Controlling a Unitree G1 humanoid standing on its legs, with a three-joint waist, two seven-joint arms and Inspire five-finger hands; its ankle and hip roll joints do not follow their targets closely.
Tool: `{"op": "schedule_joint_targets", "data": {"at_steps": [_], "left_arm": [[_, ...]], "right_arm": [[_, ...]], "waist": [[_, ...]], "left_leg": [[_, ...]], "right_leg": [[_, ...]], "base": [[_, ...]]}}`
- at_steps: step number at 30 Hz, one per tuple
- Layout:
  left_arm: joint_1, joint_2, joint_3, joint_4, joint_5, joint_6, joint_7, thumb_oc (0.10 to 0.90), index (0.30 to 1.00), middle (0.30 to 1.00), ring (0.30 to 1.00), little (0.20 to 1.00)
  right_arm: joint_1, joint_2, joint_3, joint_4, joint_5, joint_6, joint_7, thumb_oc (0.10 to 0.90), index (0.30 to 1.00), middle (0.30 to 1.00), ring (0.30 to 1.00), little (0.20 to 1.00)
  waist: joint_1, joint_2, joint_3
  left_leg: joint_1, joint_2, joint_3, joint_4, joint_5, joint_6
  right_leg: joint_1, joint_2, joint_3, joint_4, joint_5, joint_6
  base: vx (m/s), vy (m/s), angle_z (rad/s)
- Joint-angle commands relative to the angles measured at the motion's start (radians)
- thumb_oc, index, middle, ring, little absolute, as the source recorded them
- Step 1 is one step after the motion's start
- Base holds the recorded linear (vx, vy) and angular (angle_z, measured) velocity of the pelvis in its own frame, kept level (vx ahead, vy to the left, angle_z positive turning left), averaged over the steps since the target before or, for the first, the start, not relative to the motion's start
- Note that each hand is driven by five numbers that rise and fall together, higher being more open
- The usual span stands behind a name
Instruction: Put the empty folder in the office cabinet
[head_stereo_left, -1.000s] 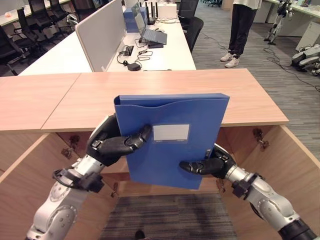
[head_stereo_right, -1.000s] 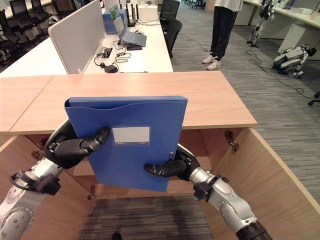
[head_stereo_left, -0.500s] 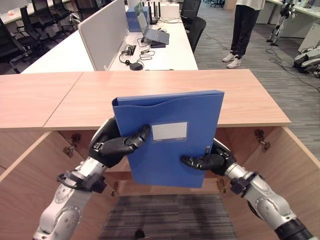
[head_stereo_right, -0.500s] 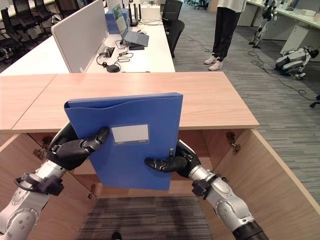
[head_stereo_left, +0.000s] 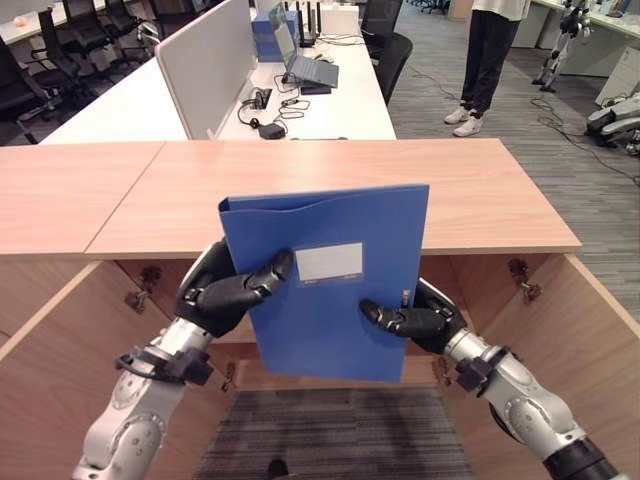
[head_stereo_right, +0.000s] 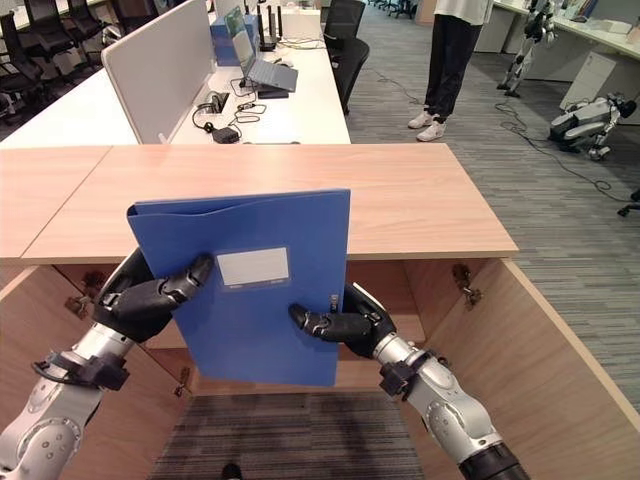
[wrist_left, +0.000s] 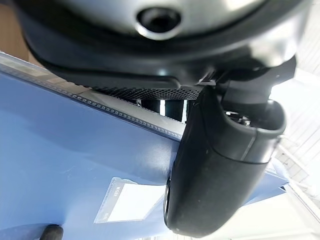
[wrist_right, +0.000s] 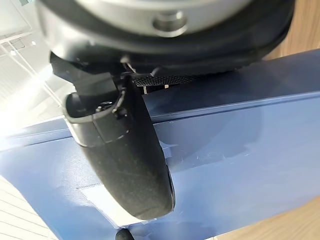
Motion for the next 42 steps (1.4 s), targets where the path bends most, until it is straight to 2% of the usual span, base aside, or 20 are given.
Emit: {"op": "schedule_joint_targets", "data": {"at_steps": [1, 2, 5, 7, 10, 12, 14, 19, 20, 24, 25, 26, 27, 28, 33, 34, 36, 37, 38, 42], "left_arm": [[-0.085, -0.033, -0.03, -0.128, 0.009, -0.076, -0.074, 0.8, 0.9, 0.9, 0.9, 0.9], [-0.084, -0.033, -0.03, -0.129, 0.009, -0.076, -0.074, 0.8, 0.9, 0.9, 0.9, 0.9], [-0.007, -0.062, 0.051, -0.108, 0.076, -0.094, -0.055, 0.8, 0.9, 0.9, 0.9, 0.9], [0.076, -0.07, 0.154, -0.055, 0.269, -0.123, -0.056, 0.8, 0.9, 0.9, 0.9, 0.9], [0.172, -0.058, 0.207, 0.065, 0.388, -0.117, -0.095, 0.8, 0.9, 0.9, 0.9, 0.9], [0.171, -0.057, 0.206, 0.066, 0.389, -0.118, -0.096, 0.8, 0.9, 0.9, 0.9, 0.9], [0.226, -0.028, 0.184, 0.246, 0.511, -0.111, -0.129, 0.8, 0.9, 0.9, 0.9, 0.9], [0.25, -0.035, 0.12, 0.374, 0.59, -0.1, -0.139, 0.8, 0.9, 0.9, 0.9, 0.9], [0.252, -0.037, 0.107, 0.403, 0.612, -0.1, -0.141, 0.8, 0.9, 0.9, 0.9, 0.9], [0.252, -0.06, 0.043, 0.528, 0.704, -0.092, -0.133, 0.8, 0.9, 0.9, 0.9, 0.9], [0.244, -0.083, 0.015, 0.584, 0.748, -0.088, -0.113, 0.8, 0.9, 0.9, 0.9, 0.9], [0.24, -0.083, 0.013, 0.587, 0.75, -0.089, -0.112, 0.8, 0.9, 0.9, 0.9, 0.9], [0.223, -0.105, -0.014, 0.658, 0.79, -0.092, -0.088, 0.8, 0.9, 0.9, 0.9, 0.9], [0.219, -0.105, -0.016, 0.661, 0.79, -0.094, -0.087, 0.8, 0.9, 0.9, 0.9, 0.9], [0.15, -0.159, -0.089, 0.811, 0.808, -0.09, -0.02, 0.8, 0.9, 0.9, 0.9, 0.9], [0.122, -0.172, -0.119, 0.843, 0.801, -0.091, 0.006, 0.8, 0.9, 0.9, 0.9, 0.9], [0.1, -0.184, -0.138, 0.878, 0.798, -0.095, 0.023, 0.8, 0.9, 0.9, 0.9, 0.9], [0.058, -0.2, -0.175, 0.92, 0.79, -0.108, 0.061, 0.8, 0.9, 0.9, 0.9, 0.9], [0.052, -0.201, -0.177, 0.924, 0.79, -0.11, 0.062, 0.8, 0.9, 0.9, 0.9, 0.9], [-0.029, -0.221, -0.245, 0.971, 0.775, -0.153, 0.134, 0.8, 0.9, 0.9, 0.9, 0.9]], "right_arm": [[-0.118, 0.026, 0.0, -0.179, -0.028, -0.054, 0.11, 0.4, 0.3, 0.3, 0.3, 0.3], [-0.117, 0.026, 0.0, -0.18, -0.028, -0.054, 0.109, 0.4, 0.3, 0.3, 0.3, 0.3], [-0.036, -0.05, -0.034, -0.183, -0.114, -0.015, 0.143, 0.4, 0.3, 0.3, 0.3, 0.3], [0.108, -0.105, -0.124, -0.143, -0.233, 0.006, 0.189, 0.4, 0.3, 0.3, 0.3, 0.3], [0.203, -0.104, -0.186, -0.047, -0.338, 0.004, 0.191, 0.4, 0.3, 0.3, 0.3, 0.3], [0.204, -0.103, -0.187, -0.047, -0.338, 0.003, 0.192, 0.4, 0.3, 0.3, 0.3, 0.3], [0.233, -0.032, -0.197, 0.044, -0.355, -0.005, 0.174, 0.4, 0.3, 0.3, 0.3, 0.3], [0.242, 0.01, -0.176, 0.102, -0.374, -0.013, 0.157, 0.4, 0.3, 0.3, 0.3, 0.3], [0.242, 0.015, -0.176, 0.114, -0.38, -0.016, 0.152, 0.4, 0.3, 0.3, 0.3, 0.3], [0.25, 0.066, -0.165, 0.195, -0.376, -0.015, 0.116, 0.4, 0.3, 0.3, 0.3, 0.3], [0.244, 0.114, -0.172, 0.252, -0.348, -0.022, 0.071, 0.4, 0.3, 0.3, 0.3, 0.3], [0.242, 0.115, -0.172, 0.255, -0.348, -0.024, 0.071, 0.4, 0.3, 0.3, 0.3, 0.3], [0.216, 0.177, -0.186, 0.317, -0.286, -0.039, 0.022, 0.4, 0.3, 0.3, 0.3, 0.3], [0.213, 0.177, -0.187, 0.32, -0.286, -0.041, 0.022, 0.4, 0.3, 0.3, 0.3, 0.3], [0.098, 0.317, -0.225, 0.439, -0.065, -0.095, -0.107, 0.4, 0.3, 0.3, 0.3, 0.3], [0.033, 0.35, -0.238, 0.478, 0.003, -0.127, -0.154, 0.4, 0.3, 0.3, 0.3, 0.3], [-0.008, 0.366, -0.251, 0.496, 0.041, -0.149, -0.18, 0.4, 0.3, 0.3, 0.3, 0.3], [-0.082, 0.398, -0.282, 0.538, 0.117, -0.195, -0.225, 0.4, 0.3, 0.3, 0.3, 0.3], [-0.087, 0.397, -0.284, 0.541, 0.119, -0.196, -0.225, 0.4, 0.3, 0.3, 0.3, 0.3], [-0.265, 0.437, -0.367, 0.625, 0.259, -0.305, -0.304, 0.4, 0.3, 0.3, 0.3, 0.3]], "waist": [[-0.012, -0.009, -0.013], [-0.013, -0.009, -0.014], [-0.008, -0.013, -0.012], [-0.002, -0.019, -0.005], [-0.006, -0.017, -0.002], [-0.005, -0.017, -0.003], [-0.011, -0.009, 0.008], [-0.017, -0.002, 0.013], [-0.015, 0.0, 0.017], [-0.023, 0.005, 0.018], [-0.026, 0.008, 0.02], [-0.025, 0.008, 0.021], [-0.025, 0.011, 0.022], [-0.025, 0.011, 0.023], [-0.018, 0.023, 0.042], [-0.012, 0.029, 0.059], [-0.009, 0.034, 0.071], [-0.003, 0.042, 0.095], [-0.001, 0.043, 0.097], [0.022, 0.062, 0.154]], "left_leg": [[0.028, 0.038, 0.011, 0.005, -0.128, -0.053], [0.028, 0.038, 0.011, 0.005, -0.128, -0.053], [0.023, 0.038, 0.011, 0.005, -0.128, -0.054], [0.013, 0.039, 0.008, 0.007, -0.128, -0.056], [0.006, 0.039, 0.013, 0.007, -0.129, -0.054], [0.005, 0.039, 0.013, 0.007, -0.129, -0.054], [-0.005, 0.034, 0.011, 0.007, -0.13, -0.051], [-0.003, 0.034, 0.0, 0.005, -0.144, -0.056], [-0.012, 0.031, 0.009, 0.006, -0.129, -0.047], [-0.01, 0.028, -0.005, 0.004, -0.147, -0.054], [-0.012, 0.026, -0.008, 0.004, -0.148, -0.053], [-0.012, 0.025, -0.008, 0.004, -0.148, -0.053], [-0.015, 0.022, -0.011, 0.004, -0.149, -0.052], [-0.015, 0.022, -0.011, 0.004, -0.149, -0.052], [-0.027, 0.015, -0.021, 0.005, -0.149, -0.051], [-0.04, 0.012, -0.03, 0.006, -0.147, -0.051], [-0.05, 0.01, -0.034, 0.007, -0.144, -0.051], [-0.068, 0.009, -0.043, 0.008, -0.139, -0.052], [-0.069, 0.009, -0.044, 0.008, -0.139, -0.052], [-0.123, 0.007, -0.064, 0.012, -0.122, -0.056]], "right_leg": [[0.035, -0.035, 0.02, 0.001, -0.204, 0.02], [0.035, -0.035, 0.02, 0.001, -0.204, 0.02], [0.033, -0.035, 0.017, 0.001, -0.204, 0.022], [0.028, -0.036, 0.01, 0.001, -0.203, 0.024], [0.019, -0.04, 0.008, 0.001, -0.201, 0.026], [0.019, -0.04, 0.008, 0.001, -0.201, 0.027], [0.008, -0.045, 0.011, 0.001, -0.196, 0.029], [0.01, -0.046, 0.03, 0.001, -0.215, 0.034], [0.001, -0.05, 0.015, 0.001, -0.195, 0.031], [0.005, -0.052, 0.03, 0.001, -0.215, 0.034], [0.004, -0.054, 0.031, 0.001, -0.215, 0.034], [0.003, -0.054, 0.031, 0.001, -0.215, 0.034], [0.002, -0.056, 0.031, 0.001, -0.215, 0.034], [0.002, -0.056, 0.031, 0.001, -0.215, 0.034], [-0.006, -0.059, 0.031, 0.004, -0.213, 0.033], [-0.018, -0.061, 0.033, 0.006, -0.212, 0.033], [-0.026, -0.062, 0.033, 0.007, -0.211, 0.033], [-0.039, -0.063, 0.029, 0.01, -0.209, 0.032], [-0.04, -0.062, 0.029, 0.01, -0.209, 0.032], [-0.1, -0.071, 0.017, 0.049, -0.215, 0.031]], "base": [[0.0, 0.0, 0.0], [0.0, 0.0, 0.0], [0.0, 0.0, 0.0], [0.0, 0.003, 0.02], [0.01, 0.031, 0.01], [0.0, 0.004, -0.02], [-0.01, 0.046, -0.02], [0.0, 0.011, 0.01], [0.05, 0.0, 0.02], [0.01, 0.02, 0.05], [0.0, 0.012, 0.06], [0.0, 0.027, 0.05], [0.0, 0.015, 0.03], [0.0, 0.027, 0.03], [-0.01, 0.012, 0.06], [-0.05, 0.006, 0.09], [-0.07, 0.007, 0.02], [-0.07, 0.004, 0.02], [-0.07, 0.004, 0.02], [-0.08, -0.001, 0.1]]}}
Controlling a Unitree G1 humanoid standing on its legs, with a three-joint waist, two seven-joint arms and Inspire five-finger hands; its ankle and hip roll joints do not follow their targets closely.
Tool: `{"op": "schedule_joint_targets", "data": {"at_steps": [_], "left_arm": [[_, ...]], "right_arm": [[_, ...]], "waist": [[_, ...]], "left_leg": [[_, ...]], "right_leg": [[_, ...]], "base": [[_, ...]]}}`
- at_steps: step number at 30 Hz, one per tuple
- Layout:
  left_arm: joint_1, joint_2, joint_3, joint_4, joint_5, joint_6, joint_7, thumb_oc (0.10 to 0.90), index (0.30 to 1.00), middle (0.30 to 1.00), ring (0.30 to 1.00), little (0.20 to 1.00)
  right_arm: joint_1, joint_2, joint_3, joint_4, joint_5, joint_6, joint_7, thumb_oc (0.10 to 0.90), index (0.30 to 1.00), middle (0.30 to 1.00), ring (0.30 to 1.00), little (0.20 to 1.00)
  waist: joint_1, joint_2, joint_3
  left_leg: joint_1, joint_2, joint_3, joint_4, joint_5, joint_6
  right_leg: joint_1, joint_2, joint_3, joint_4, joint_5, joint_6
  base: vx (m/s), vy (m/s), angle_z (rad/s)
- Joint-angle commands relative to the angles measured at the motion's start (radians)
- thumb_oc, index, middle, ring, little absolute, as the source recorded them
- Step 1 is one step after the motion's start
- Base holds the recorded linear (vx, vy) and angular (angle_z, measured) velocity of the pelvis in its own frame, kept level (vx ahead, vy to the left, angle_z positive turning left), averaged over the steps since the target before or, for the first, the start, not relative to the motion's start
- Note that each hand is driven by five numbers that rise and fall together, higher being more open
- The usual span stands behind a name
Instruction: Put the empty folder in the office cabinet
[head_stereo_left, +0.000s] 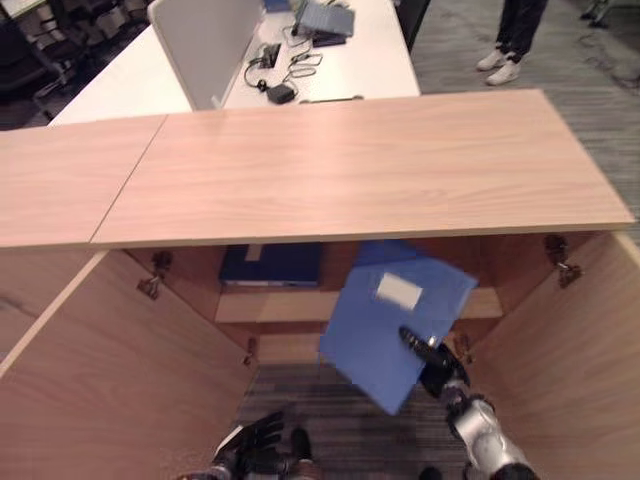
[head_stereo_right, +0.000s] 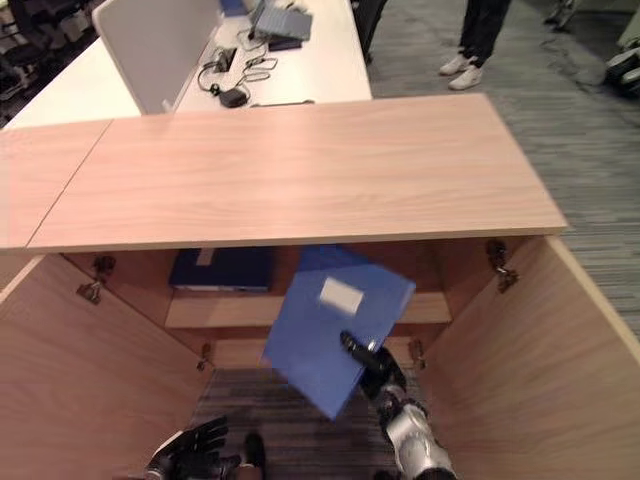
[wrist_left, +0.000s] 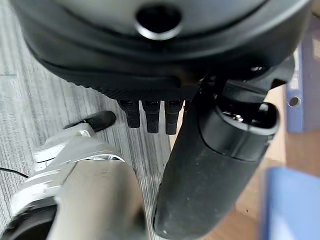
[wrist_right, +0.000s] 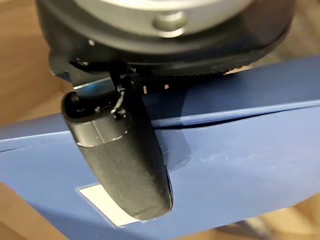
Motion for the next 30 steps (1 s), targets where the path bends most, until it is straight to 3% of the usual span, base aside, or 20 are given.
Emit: {"op": "schedule_joint_targets", "data": {"at_steps": [1, 2, 8, 9, 13, 15, 16, 19, 20, 23, 24, 30], "left_arm": [[-0.114, 0.045, -0.023, 0.002, -0.023, -0.088, 0.073, 0.8, 0.9, 0.9, 0.9, 0.9], [-0.144, 0.044, -0.049, 0.027, -0.027, -0.101, 0.101, 0.8, 0.9, 0.9, 0.9, 0.9], [-0.189, 0.063, -0.115, 0.058, -0.019, -0.117, 0.129, 0.8, 0.9, 0.9, 0.9, 0.9], [-0.202, 0.063, -0.136, 0.075, -0.017, -0.117, 0.133, 0.8, 0.9, 0.9, 0.9, 0.9], [-0.218, 0.065, -0.157, 0.09, -0.017, -0.119, 0.138, 0.8, 0.9, 0.9, 0.9, 0.9], [-0.227, 0.082, -0.179, 0.098, -0.005, -0.127, 0.138, 0.8, 0.9, 0.9, 0.9, 0.9], [-0.233, 0.1, -0.193, 0.091, -0.006, -0.13, 0.131, 0.8, 0.9, 0.9, 0.9, 0.9], [-0.246, 0.124, -0.206, 0.089, -0.003, -0.133, 0.129, 0.8, 0.9, 0.9, 0.9, 0.9], [-0.259, 0.144, -0.214, 0.084, -0.004, -0.139, 0.13, 0.8, 0.9, 0.9, 0.9, 0.9], [-0.27, 0.149, -0.218, 0.082, -0.012, -0.141, 0.131, 0.8, 0.9, 0.9, 0.9, 0.9], [-0.281, 0.171, -0.225, 0.068, -0.033, -0.147, 0.13, 0.8, 0.9, 0.9, 0.9, 0.9], [-0.306, 0.201, -0.241, 0.057, -0.047, -0.152, 0.135, 0.8, 0.9, 0.9, 0.9, 0.9]], "right_arm": [[-0.224, 0.033, -0.132, -0.041, 0.158, -0.198, -0.034, 0.4, 0.3, 0.3, 0.3, 0.3], [-0.313, 0.016, -0.177, 0.007, 0.194, -0.241, -0.064, 0.4, 0.3, 0.3, 0.3, 0.3], [-0.546, -0.063, -0.284, 0.156, 0.3, -0.305, -0.113, 0.4, 0.3, 0.3, 0.3, 0.3], [-0.625, -0.111, -0.319, 0.212, 0.335, -0.327, -0.131, 0.4, 0.3, 0.3, 0.3, 0.3], [-0.711, -0.162, -0.344, 0.275, 0.37, -0.335, -0.139, 0.4, 0.3, 0.3, 0.3, 0.3], [-0.801, -0.249, -0.368, 0.32, 0.404, -0.348, -0.148, 0.4, 0.3, 0.3, 0.3, 0.3], [-0.853, -0.309, -0.363, 0.345, 0.417, -0.353, -0.153, 0.4, 0.3, 0.3, 0.3, 0.3], [-0.907, -0.371, -0.342, 0.403, 0.414, -0.34, -0.165, 0.4, 0.3, 0.3, 0.3, 0.3], [-0.965, -0.435, -0.315, 0.452, 0.395, -0.323, -0.178, 0.4, 0.3, 0.3, 0.3, 0.3], [-1.004, -0.469, -0.298, 0.476, 0.387, -0.314, -0.185, 0.4, 0.3, 0.3, 0.3, 0.3], [-1.058, -0.526, -0.274, 0.5, 0.386, -0.303, -0.191, 0.4, 0.3, 0.3, 0.3, 0.3], [-1.175, -0.595, -0.193, 0.516, 0.361, -0.291, -0.206, 0.4, 0.3, 0.3, 0.3, 0.3]], "waist": [[0.012, -0.019, 0.112], [0.022, -0.01, 0.136], [0.052, 0.02, 0.187], [0.065, 0.032, 0.196], [0.079, 0.046, 0.203], [0.093, 0.061, 0.216], [0.098, 0.069, 0.228], [0.106, 0.076, 0.236], [0.117, 0.083, 0.239], [0.124, 0.085, 0.237], [0.138, 0.094, 0.235], [0.15, 0.1, 0.222]], "left_leg": [[0.013, 0.03, -0.016, 0.02, -0.145, -0.072], [-0.026, 0.038, -0.022, 0.04, -0.142, -0.073], [-0.128, 0.049, -0.029, 0.088, -0.134, -0.078], [-0.159, 0.05, -0.03, 0.093, -0.128, -0.082], [-0.193, 0.044, -0.029, 0.096, -0.123, -0.083], [-0.236, 0.033, -0.028, 0.112, -0.125, -0.083], [-0.267, 0.026, -0.029, 0.132, -0.131, -0.082], [-0.307, 0.014, -0.035, 0.159, -0.142, -0.077], [-0.351, 0.004, -0.045, 0.184, -0.154, -0.069], [-0.388, -0.003, -0.05, 0.206, -0.163, -0.064], [-0.444, -0.018, -0.062, 0.231, -0.177, -0.056], [-0.577, -0.033, -0.091, 0.329, -0.217, -0.036]], "right_leg": [[-0.004, -0.064, 0.058, 0.073, -0.227, 0.024], [-0.054, -0.078, 0.05, 0.118, -0.236, 0.023], [-0.167, -0.128, 0.036, 0.218, -0.253, 0.032], [-0.198, -0.147, 0.025, 0.241, -0.257, 0.039], [-0.231, -0.159, 0.02, 0.257, -0.26, 0.046], [-0.277, -0.181, 0.012, 0.297, -0.266, 0.053], [-0.31, -0.197, 0.008, 0.331, -0.272, 0.058], [-0.353, -0.214, 0.013, 0.374, -0.284, 0.062], [-0.401, -0.238, 0.021, 0.422, -0.299, 0.067], [-0.443, -0.258, 0.025, 0.465, -0.311, 0.069], [-0.502, -0.292, 0.026, 0.533, -0.332, 0.077], [-0.636, -0.369, 0.054, 0.693, -0.388, 0.081]], "base": [[-0.11, -0.001, 0.09], [-0.08, 0.003, 0.08], [-0.03, 0.013, 0.11], [0.01, 0.013, 0.14], [0.04, 0.016, 0.12], [0.06, 0.018, 0.09], [0.04, 0.017, 0.02], [0.07, 0.011, 0.05], [0.06, 0.018, 0.11], [0.06, 0.01, 0.09], [0.08, 0.002, 0.09], [0.07, 0.016, 0.22]]}}
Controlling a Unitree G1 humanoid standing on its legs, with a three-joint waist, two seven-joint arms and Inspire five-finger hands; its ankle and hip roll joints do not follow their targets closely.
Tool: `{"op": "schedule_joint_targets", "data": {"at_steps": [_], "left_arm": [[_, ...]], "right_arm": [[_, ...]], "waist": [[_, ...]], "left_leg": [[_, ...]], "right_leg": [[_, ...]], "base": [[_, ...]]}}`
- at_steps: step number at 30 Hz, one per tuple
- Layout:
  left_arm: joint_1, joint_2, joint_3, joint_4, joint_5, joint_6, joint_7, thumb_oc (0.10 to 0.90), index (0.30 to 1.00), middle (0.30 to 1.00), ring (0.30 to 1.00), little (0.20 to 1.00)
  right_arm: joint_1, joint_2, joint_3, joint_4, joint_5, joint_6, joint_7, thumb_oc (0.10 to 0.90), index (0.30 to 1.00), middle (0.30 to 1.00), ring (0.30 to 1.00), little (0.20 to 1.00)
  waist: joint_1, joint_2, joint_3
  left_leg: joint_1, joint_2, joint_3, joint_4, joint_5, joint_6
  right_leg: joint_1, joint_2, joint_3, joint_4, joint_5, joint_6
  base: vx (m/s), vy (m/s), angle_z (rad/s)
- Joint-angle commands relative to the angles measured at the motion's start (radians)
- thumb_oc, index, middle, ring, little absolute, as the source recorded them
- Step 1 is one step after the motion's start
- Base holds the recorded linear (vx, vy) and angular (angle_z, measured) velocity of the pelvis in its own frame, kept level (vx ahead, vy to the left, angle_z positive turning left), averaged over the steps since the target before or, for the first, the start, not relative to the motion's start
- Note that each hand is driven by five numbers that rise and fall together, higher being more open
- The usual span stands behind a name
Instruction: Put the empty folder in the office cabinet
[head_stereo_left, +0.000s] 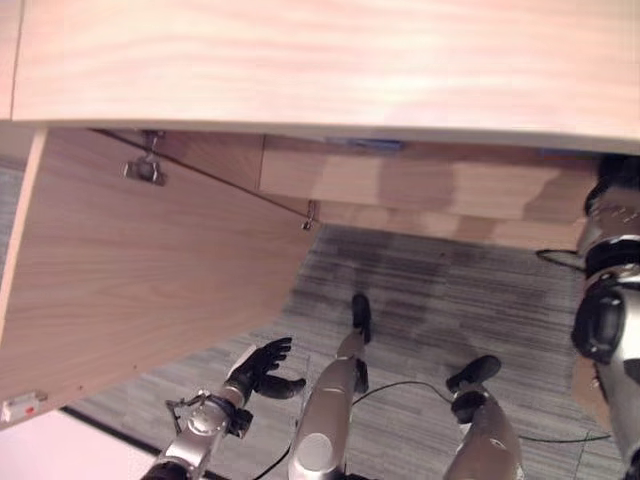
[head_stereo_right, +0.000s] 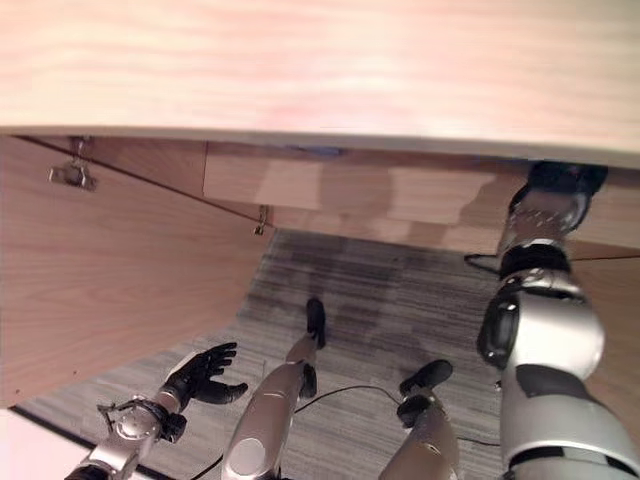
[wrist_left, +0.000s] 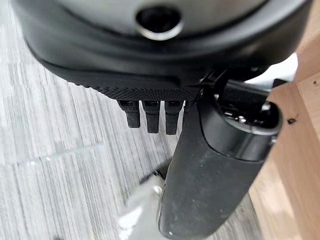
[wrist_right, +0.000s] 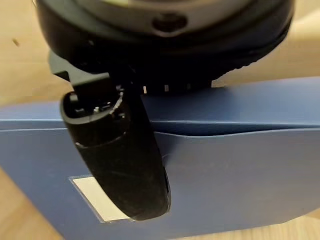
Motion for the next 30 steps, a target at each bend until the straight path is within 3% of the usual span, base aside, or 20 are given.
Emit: {"op": "schedule_joint_targets", "data": {"at_steps": [1, 12, 15, 16, 17, 18, 23, 25, 26, 28, 30], "left_arm": [[0.011, 0.062, -0.034, 0.017, -0.038, -0.022, 0.011, 0.8, 0.9, 0.9, 0.9, 0.9], [0.009, 0.118, -0.037, -0.012, -0.075, -0.032, 0.022, 0.8, 0.9, 0.9, 0.9, 0.9], [0.019, 0.127, -0.041, -0.027, -0.082, -0.03, 0.02, 0.8, 0.9, 0.9, 0.9, 0.9], [0.026, 0.127, -0.04, -0.034, -0.086, -0.03, 0.023, 0.8, 0.9, 0.9, 0.9, 0.9], [0.026, 0.127, -0.04, -0.035, -0.086, -0.03, 0.024, 0.8, 0.9, 0.9, 0.9, 0.9], [0.028, 0.132, -0.045, -0.042, -0.081, -0.03, 0.025, 0.8, 0.9, 0.9, 0.9, 0.9], [0.025, 0.14, -0.043, -0.043, -0.066, -0.017, 0.047, 0.8, 0.9, 0.9, 0.9, 0.9], [-0.009, 0.161, -0.058, -0.019, -0.025, -0.004, 0.067, 0.8, 0.9, 0.9, 0.9, 0.9], [-0.042, 0.172, -0.067, 0.003, 0.031, 0.014, 0.072, 0.8, 0.9, 0.9, 0.9, 0.9], [-0.053, 0.177, -0.069, 0.018, 0.042, 0.018, 0.07, 0.8, 0.9, 0.9, 0.9, 0.9], [-0.058, 0.177, -0.062, 0.045, 0.059, 0.037, 0.054, 0.8, 0.9, 0.9, 0.9, 0.9]], "right_arm": [[-0.083, -0.117, 0.111, -0.091, -0.076, -0.026, 0.022, 0.4, 0.3, 0.3, 0.3, 0.3], [-0.315, -0.257, 0.299, -0.034, -0.123, 0.026, -0.004, 0.4, 0.3, 0.3, 0.3, 0.3], [-0.353, -0.274, 0.339, -0.026, -0.124, 0.033, -0.008, 0.4, 0.3, 0.3, 0.3, 0.3], [-0.37, -0.277, 0.354, -0.019, -0.124, 0.035, -0.013, 0.427, 0.34, 0.34, 0.34, 0.34], [-0.373, -0.277, 0.357, -0.017, -0.125, 0.036, -0.014, 0.508, 0.462, 0.462, 0.462, 0.462], [-0.38, -0.278, 0.363, 0.004, -0.126, 0.042, -0.033, 0.8, 0.9, 0.9, 0.9, 0.9], [-0.411, -0.265, 0.372, 0.105, -0.169, 0.092, -0.116, 0.8, 0.9, 0.9, 0.9, 0.9], [-0.444, -0.265, 0.379, 0.205, -0.229, 0.175, -0.182, 0.8, 0.9, 0.9, 0.9, 0.9], [-0.426, -0.281, 0.381, 0.252, -0.261, 0.258, -0.213, 0.8, 0.9, 0.9, 0.9, 0.9], [-0.416, -0.296, 0.378, 0.272, -0.27, 0.287, -0.215, 0.8, 0.9, 0.9, 0.9, 0.9], [-0.382, -0.325, 0.382, 0.31, -0.31, 0.34, -0.217, 0.8, 0.9, 0.9, 0.9, 0.9]], "waist": [[0.021, 0.001, -0.038], [0.053, -0.007, -0.082], [0.06, -0.013, -0.093], [0.062, -0.013, -0.1], [0.062, -0.013, -0.101], [0.064, -0.013, -0.106], [0.071, -0.027, -0.108], [0.076, -0.04, -0.105], [0.078, -0.06, -0.107], [0.081, -0.061, -0.105], [0.099, -0.084, -0.122]], "left_leg": [[-0.116, 0.109, -0.041, 0.214, -0.235, -0.145], [-0.336, 0.072, -0.088, 0.379, -0.302, -0.122], [-0.378, 0.061, -0.096, 0.411, -0.31, -0.119], [-0.396, 0.053, -0.099, 0.422, -0.314, -0.117], [-0.399, 0.053, -0.099, 0.424, -0.314, -0.117], [-0.403, 0.051, -0.101, 0.423, -0.314, -0.117], [-0.369, 0.052, -0.109, 0.377, -0.304, -0.119], [-0.323, 0.053, -0.119, 0.342, -0.292, -0.124], [-0.267, 0.059, -0.124, 0.313, -0.284, -0.134], [-0.234, 0.063, -0.13, 0.295, -0.278, -0.138], [-0.171, 0.066, -0.134, 0.254, -0.262, -0.149]], "right_leg": [[-0.108, -0.062, 0.095, 0.2, -0.253, 0.071], [-0.319, -0.181, 0.17, 0.434, -0.343, 0.071], [-0.348, -0.192, 0.184, 0.462, -0.359, 0.066], [-0.363, -0.195, 0.19, 0.474, -0.368, 0.065], [-0.366, -0.195, 0.19, 0.476, -0.369, 0.065], [-0.371, -0.2, 0.19, 0.483, -0.37, 0.066], [-0.326, -0.191, 0.172, 0.455, -0.366, 0.07], [-0.262, -0.172, 0.14, 0.42, -0.355, 0.073], [-0.184, -0.146, 0.094, 0.38, -0.346, 0.073], [-0.132, -0.13, 0.067, 0.351, -0.338, 0.073], [-0.04, -0.095, 0.024, 0.285, -0.323, 0.07]], "base": [[0.07, 0.026, 0.19], [0.06, 0.007, 0.12], [0.05, 0.002, 0.04], [0.04, 0.012, 0.02], [0.04, 0.029, 0.02], [0.02, 0.022, -0.04], [0.0, -0.01, -0.02], [-0.02, -0.155, -0.06], [-0.02, -0.183, 0.1], [-0.01, -0.132, 0.26], [0.01, -0.14, 0.19]]}}
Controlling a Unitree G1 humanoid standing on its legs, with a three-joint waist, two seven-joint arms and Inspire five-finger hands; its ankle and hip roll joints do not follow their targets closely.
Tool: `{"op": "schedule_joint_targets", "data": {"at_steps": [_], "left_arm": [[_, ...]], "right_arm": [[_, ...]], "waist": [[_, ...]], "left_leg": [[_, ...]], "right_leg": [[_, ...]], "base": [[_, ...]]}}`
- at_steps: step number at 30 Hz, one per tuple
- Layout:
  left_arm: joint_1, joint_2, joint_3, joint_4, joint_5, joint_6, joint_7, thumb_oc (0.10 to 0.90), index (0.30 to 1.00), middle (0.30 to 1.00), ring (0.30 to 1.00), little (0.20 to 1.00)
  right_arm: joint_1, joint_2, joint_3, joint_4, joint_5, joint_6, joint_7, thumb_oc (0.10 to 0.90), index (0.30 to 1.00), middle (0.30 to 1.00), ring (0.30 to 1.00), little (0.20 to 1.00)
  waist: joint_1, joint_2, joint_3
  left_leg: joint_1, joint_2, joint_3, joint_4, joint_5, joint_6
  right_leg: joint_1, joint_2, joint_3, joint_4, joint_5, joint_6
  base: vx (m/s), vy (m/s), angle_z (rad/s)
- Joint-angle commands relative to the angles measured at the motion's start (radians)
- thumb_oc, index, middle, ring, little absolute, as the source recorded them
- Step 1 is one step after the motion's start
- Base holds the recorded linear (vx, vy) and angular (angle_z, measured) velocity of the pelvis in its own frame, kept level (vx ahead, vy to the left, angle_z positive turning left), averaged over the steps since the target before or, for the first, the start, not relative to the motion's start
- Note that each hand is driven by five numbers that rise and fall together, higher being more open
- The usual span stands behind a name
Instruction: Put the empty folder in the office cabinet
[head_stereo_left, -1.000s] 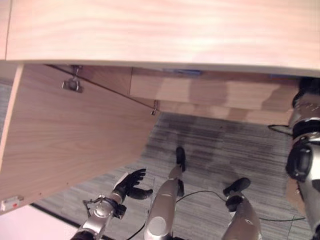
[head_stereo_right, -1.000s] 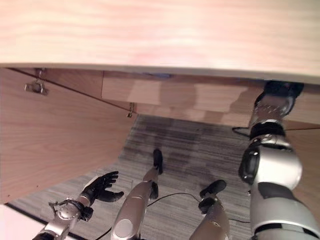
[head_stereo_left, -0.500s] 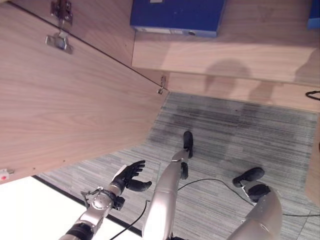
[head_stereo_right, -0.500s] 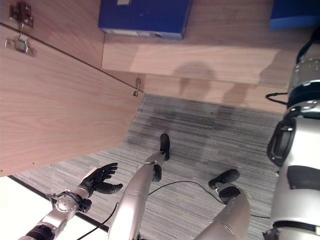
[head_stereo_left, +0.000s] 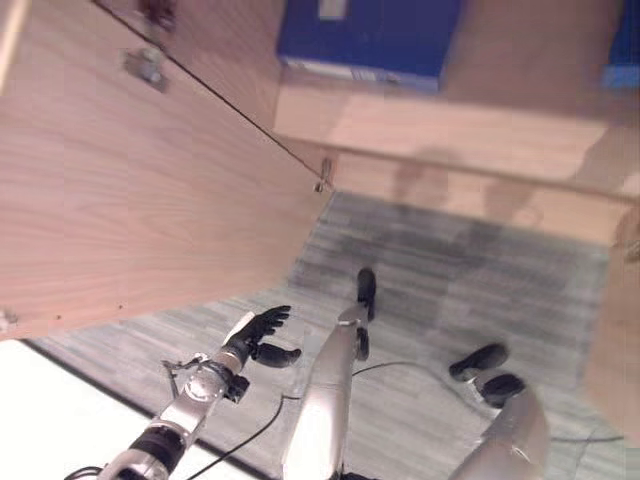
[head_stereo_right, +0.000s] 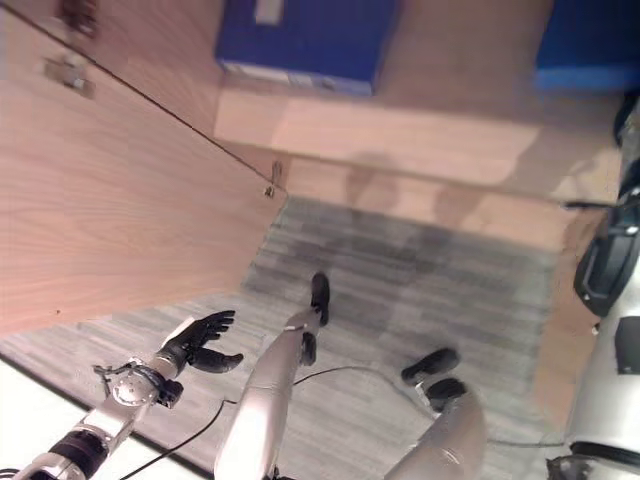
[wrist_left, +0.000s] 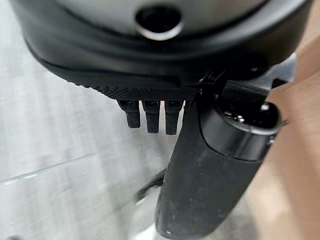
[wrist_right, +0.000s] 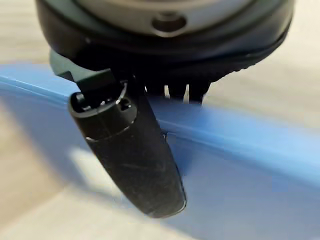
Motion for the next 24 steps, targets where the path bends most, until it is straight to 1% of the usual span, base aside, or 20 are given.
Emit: {"op": "schedule_joint_targets", "data": {"at_steps": [1, 2, 3, 4, 5, 6, 7, 10, 13, 17, 22, 24], "left_arm": [[0.033, 0.047, 0.001, 0.095, 0.046, 0.021, 0.009, 0.8, 0.9, 0.9, 0.9, 0.9], [0.041, 0.042, 0.005, 0.102, 0.056, 0.028, -0.004, 0.8, 0.9, 0.9, 0.9, 0.9], [0.048, 0.046, 0.0, 0.101, 0.066, 0.036, -0.014, 0.8, 0.9, 0.9, 0.9, 0.9], [0.052, 0.041, 0.001, 0.099, 0.067, 0.04, -0.022, 0.8, 0.9, 0.9, 0.9, 0.9], [0.061, 0.042, 0.001, 0.096, 0.068, 0.043, -0.028, 0.8, 0.9, 0.9, 0.9, 0.9], [0.078, 0.044, 0.0, 0.092, 0.076, 0.048, -0.034, 0.8, 0.9, 0.9, 0.9, 0.9], [0.082, 0.046, 0.001, 0.091, 0.077, 0.049, -0.034, 0.8, 0.9, 0.9, 0.9, 0.9], [0.102, 0.047, 0.013, 0.09, 0.095, 0.063, -0.034, 0.8, 0.9, 0.9, 0.9, 0.9], [0.107, 0.042, 0.022, 0.095, 0.097, 0.066, -0.033, 0.8, 0.9, 0.9, 0.9, 0.9], [0.103, 0.02, 0.03, 0.128, 0.111, 0.064, -0.017, 0.8, 0.9, 0.9, 0.9, 0.9], [0.086, -0.004, 0.031, 0.143, 0.104, 0.062, 0.0, 0.8, 0.9, 0.9, 0.9, 0.9], [0.077, -0.018, 0.024, 0.141, 0.102, 0.06, 0.01, 0.8, 0.9, 0.9, 0.9, 0.9]], "right_arm": [[-0.01, -0.127, 0.041, -0.108, -0.103, 0.028, 0.018, 0.8, 0.9, 0.9, 0.9, 0.9], [0.022, -0.137, 0.033, -0.096, -0.12, 0.044, 0.016, 0.8, 0.9, 0.9, 0.9, 0.9], [0.056, -0.133, 0.012, -0.095, -0.123, 0.052, 0.018, 0.8, 0.9, 0.9, 0.9, 0.9], [0.074, -0.131, -0.001, -0.085, -0.12, 0.056, 0.016, 0.8, 0.9, 0.9, 0.9, 0.9], [0.097, -0.12, -0.016, -0.081, -0.12, 0.056, 0.014, 0.8, 0.9, 0.9, 0.9, 0.9], [0.122, -0.091, -0.041, -0.083, -0.123, 0.055, 0.013, 0.8, 0.9, 0.9, 0.9, 0.9], [0.13, -0.088, -0.047, -0.086, -0.124, 0.053, 0.012, 0.8, 0.9, 0.9, 0.9, 0.9], [0.18, -0.031, -0.085, -0.094, -0.155, 0.059, 0.002, 0.8, 0.9, 0.9, 0.9, 0.9], [0.2, -0.005, -0.099, -0.097, -0.164, 0.062, 0.0, 0.8, 0.9, 0.9, 0.9, 0.9], [0.227, 0.04, -0.122, -0.099, -0.174, 0.06, -0.006, 0.8, 0.9, 0.9, 0.9, 0.9], [0.244, 0.065, -0.146, -0.102, -0.163, 0.045, -0.018, 0.8, 0.9, 0.9, 0.9, 0.9], [0.249, 0.078, -0.162, -0.106, -0.151, 0.035, -0.028, 0.8, 0.9, 0.9, 0.9, 0.9]], "waist": [[0.069, 0.039, -0.031], [0.079, 0.028, -0.042], [0.085, 0.028, -0.046], [0.086, 0.023, -0.049], [0.09, 0.019, -0.053], [0.097, 0.013, -0.057], [0.097, 0.013, -0.057], [0.107, 0.007, -0.061], [0.11, 0.004, -0.061], [0.112, -0.003, -0.057], [0.11, -0.004, -0.051], [0.107, 0.0, -0.045]], "left_leg": [[0.078, 0.073, -0.042, -0.01, -0.215, -0.143], [0.11, 0.075, -0.045, -0.036, -0.204, -0.15], [0.144, 0.08, -0.053, -0.065, -0.192, -0.155], [0.156, 0.08, -0.054, -0.074, -0.187, -0.159], [0.175, 0.084, -0.054, -0.086, -0.181, -0.16], [0.201, 0.092, -0.055, -0.103, -0.174, -0.161], [0.206, 0.094, -0.055, -0.106, -0.173, -0.162], [0.237, 0.099, -0.058, -0.121, -0.165, -0.161], [0.248, 0.1, -0.056, -0.131, -0.159, -0.162], [0.274, 0.104, -0.054, -0.171, -0.134, -0.167], [0.285, 0.105, -0.052, -0.2, -0.116, -0.169], [0.292, 0.103, -0.052, -0.207, -0.112, -0.165]], "right_leg": [[0.181, 0.039, -0.025, -0.099, -0.128, 0.13], [0.221, 0.063, -0.042, -0.132, -0.122, 0.127], [0.263, 0.089, -0.061, -0.169, -0.113, 0.126], [0.276, 0.101, -0.064, -0.185, -0.109, 0.125], [0.294, 0.115, -0.071, -0.204, -0.103, 0.123], [0.318, 0.134, -0.078, -0.229, -0.094, 0.122], [0.324, 0.138, -0.079, -0.234, -0.092, 0.122], [0.357, 0.162, -0.08, -0.27, -0.086, 0.117], [0.371, 0.174, -0.082, -0.284, -0.083, 0.114], [0.39, 0.2, -0.084, -0.317, -0.076, 0.108], [0.396, 0.209, -0.089, -0.328, -0.072, 0.104], [0.397, 0.211, -0.09, -0.328, -0.07, 0.103]], "base": [[0.03, -0.135, 0.22], [0.02, -0.085, 0.19], [0.03, -0.101, 0.16], [0.02, -0.056, 0.09], [0.01, -0.038, 0.08], [0.0, 0.0, 0.0], [-0.01, -0.012, -0.06], [-0.01, -0.004, -0.05], [-0.02, -0.001, -0.04], [-0.01, 0.003, -0.01], [-0.02, 0.005, 0.04], [-0.03, 0.017, 0.04]]}}
